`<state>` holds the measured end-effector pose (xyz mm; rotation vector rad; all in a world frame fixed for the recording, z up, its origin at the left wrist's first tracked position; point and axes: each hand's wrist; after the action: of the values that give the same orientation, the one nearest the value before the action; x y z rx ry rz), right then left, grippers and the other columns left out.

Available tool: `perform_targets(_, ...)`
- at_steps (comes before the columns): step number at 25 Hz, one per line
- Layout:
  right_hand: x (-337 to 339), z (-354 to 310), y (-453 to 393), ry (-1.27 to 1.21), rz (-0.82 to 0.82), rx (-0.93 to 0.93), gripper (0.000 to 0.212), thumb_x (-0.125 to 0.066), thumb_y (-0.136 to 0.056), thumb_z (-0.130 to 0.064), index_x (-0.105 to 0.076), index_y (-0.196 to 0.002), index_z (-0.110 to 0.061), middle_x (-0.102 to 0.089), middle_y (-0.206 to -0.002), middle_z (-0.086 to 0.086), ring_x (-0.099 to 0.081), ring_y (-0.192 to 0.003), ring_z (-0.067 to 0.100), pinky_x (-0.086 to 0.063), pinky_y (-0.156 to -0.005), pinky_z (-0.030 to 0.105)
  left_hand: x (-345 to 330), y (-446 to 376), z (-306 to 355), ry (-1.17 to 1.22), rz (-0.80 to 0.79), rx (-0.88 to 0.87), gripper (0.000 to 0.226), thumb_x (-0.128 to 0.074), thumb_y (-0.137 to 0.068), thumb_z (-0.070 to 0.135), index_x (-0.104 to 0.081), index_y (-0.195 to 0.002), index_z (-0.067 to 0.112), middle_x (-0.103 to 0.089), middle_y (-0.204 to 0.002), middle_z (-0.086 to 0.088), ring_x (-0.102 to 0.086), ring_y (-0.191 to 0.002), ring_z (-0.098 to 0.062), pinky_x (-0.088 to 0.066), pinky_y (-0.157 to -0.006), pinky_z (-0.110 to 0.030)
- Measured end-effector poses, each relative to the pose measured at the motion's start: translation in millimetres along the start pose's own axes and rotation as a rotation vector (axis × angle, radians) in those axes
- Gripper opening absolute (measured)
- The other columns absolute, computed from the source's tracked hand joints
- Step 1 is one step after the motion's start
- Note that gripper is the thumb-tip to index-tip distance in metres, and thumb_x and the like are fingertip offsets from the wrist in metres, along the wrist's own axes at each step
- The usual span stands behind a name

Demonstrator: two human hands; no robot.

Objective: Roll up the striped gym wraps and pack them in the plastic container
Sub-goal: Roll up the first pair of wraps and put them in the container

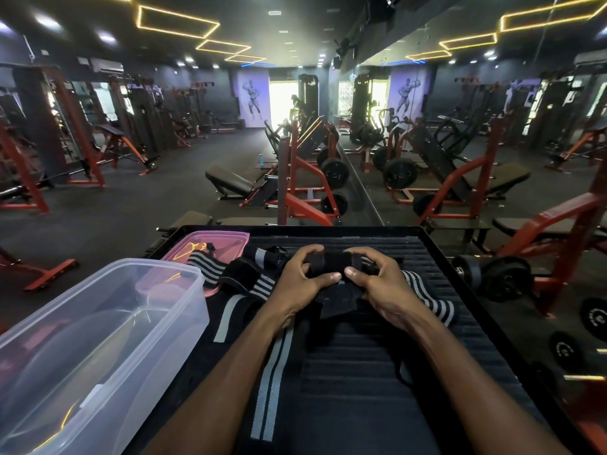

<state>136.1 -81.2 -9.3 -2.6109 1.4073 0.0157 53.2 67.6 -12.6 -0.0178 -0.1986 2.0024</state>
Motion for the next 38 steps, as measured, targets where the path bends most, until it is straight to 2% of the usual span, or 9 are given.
perform_targets(6,2,0,-1,0.043,-0.031,0.067,0.046,-0.065,-0.079,0.021,-0.075,-0.097,-0.020,-0.073,-0.107,0.015,-0.068,-0.107,0.040,-0.058,-0.089,0.057,-7,3,6,0.239,-0.021,0.156,0.023,-0.070,-0.090,0.029,-0.069,-0.099,0.009,-0.074,-0.080,-0.008,-0.069,-0.062,-0.020,-0.051,-0.049,-0.027)
perform_targets(13,2,-11,3,-0.168,-0.078,-0.144,0.010,-0.070,-0.090,-0.013,-0.072,-0.100,-0.012,-0.074,-0.089,0.007,-0.073,-0.080,0.026,-0.059,-0.072,0.046,-5,1,2,0.139,0.001,0.025,0.023,-0.068,-0.089,0.001,-0.070,-0.105,0.017,-0.076,-0.098,-0.006,-0.072,-0.092,-0.019,-0.057,-0.082,-0.039)
perform_targets(17,4,-11,4,-0.134,-0.026,-0.115,0.011,-0.070,-0.089,0.000,-0.069,-0.096,-0.008,-0.072,-0.090,0.014,-0.074,-0.071,0.024,-0.059,-0.054,0.034,-7,1,1,0.108,-0.037,0.020,0.023,-0.070,-0.089,0.006,-0.068,-0.109,0.020,-0.074,-0.097,-0.001,-0.070,-0.089,-0.014,-0.055,-0.078,-0.036)
perform_targets(21,3,-8,4,-0.099,-0.064,-0.091,0.029,-0.066,-0.084,0.017,-0.071,-0.098,-0.008,-0.067,-0.101,0.022,-0.071,-0.086,0.031,-0.062,-0.077,0.051,-13,4,8,0.257,-0.030,0.165,0.028,-0.067,-0.094,0.032,-0.066,-0.103,0.006,-0.071,-0.082,-0.009,-0.068,-0.062,-0.015,-0.050,-0.049,-0.024)
perform_targets(23,0,-7,5,-0.076,-0.077,-0.066,0.034,-0.065,-0.082,0.020,-0.072,-0.099,-0.008,-0.067,-0.107,0.027,-0.070,-0.095,0.034,-0.057,-0.088,0.060,-13,1,5,0.247,-0.013,0.179,0.033,-0.070,-0.091,0.033,-0.068,-0.101,0.002,-0.073,-0.087,-0.016,-0.073,-0.071,-0.025,-0.060,-0.060,-0.034)
perform_targets(25,-1,-10,5,-0.086,-0.077,-0.061,0.037,-0.066,-0.081,0.020,-0.072,-0.104,-0.008,-0.069,-0.108,0.027,-0.072,-0.087,0.026,-0.061,-0.083,0.049,-13,-1,1,0.233,0.017,0.146,0.033,-0.075,-0.086,0.030,-0.070,-0.104,0.003,-0.074,-0.101,-0.020,-0.072,-0.095,-0.037,-0.060,-0.085,-0.051)
perform_targets(28,0,-13,5,-0.136,-0.074,-0.143,0.027,-0.068,-0.088,0.005,-0.070,-0.112,-0.009,-0.069,-0.084,0.011,-0.062,-0.052,0.008,-0.052,-0.048,0.021,-13,-1,-1,0.132,0.067,0.058,0.018,-0.074,-0.088,0.018,-0.071,-0.104,0.010,-0.075,-0.103,-0.011,-0.071,-0.102,-0.029,-0.057,-0.093,-0.041)
perform_targets(32,3,-8,3,-0.110,-0.047,-0.184,0.014,-0.069,-0.090,-0.002,-0.070,-0.104,-0.006,-0.071,-0.094,0.016,-0.074,-0.076,0.023,-0.063,-0.064,0.035,-12,3,-1,-0.022,0.018,-0.014,0.023,-0.075,-0.084,0.004,-0.069,-0.097,0.022,-0.071,-0.092,0.002,-0.067,-0.085,-0.009,-0.055,-0.080,-0.023)
perform_targets(38,4,-7,3,-0.101,-0.031,-0.101,0.028,-0.066,-0.085,0.016,-0.071,-0.103,-0.005,-0.067,-0.109,0.025,-0.071,-0.094,0.034,-0.063,-0.074,0.040,-10,5,7,0.176,-0.081,0.202,0.025,-0.073,-0.089,0.019,-0.068,-0.112,0.008,-0.073,-0.095,-0.011,-0.068,-0.078,-0.021,-0.057,-0.070,-0.034)
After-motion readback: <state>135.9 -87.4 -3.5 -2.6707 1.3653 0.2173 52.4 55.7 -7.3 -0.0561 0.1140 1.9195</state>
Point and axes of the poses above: each hand's wrist, its own y-axis away from the middle knuckle, its own x-axis out of the back of the hand, z = x × y
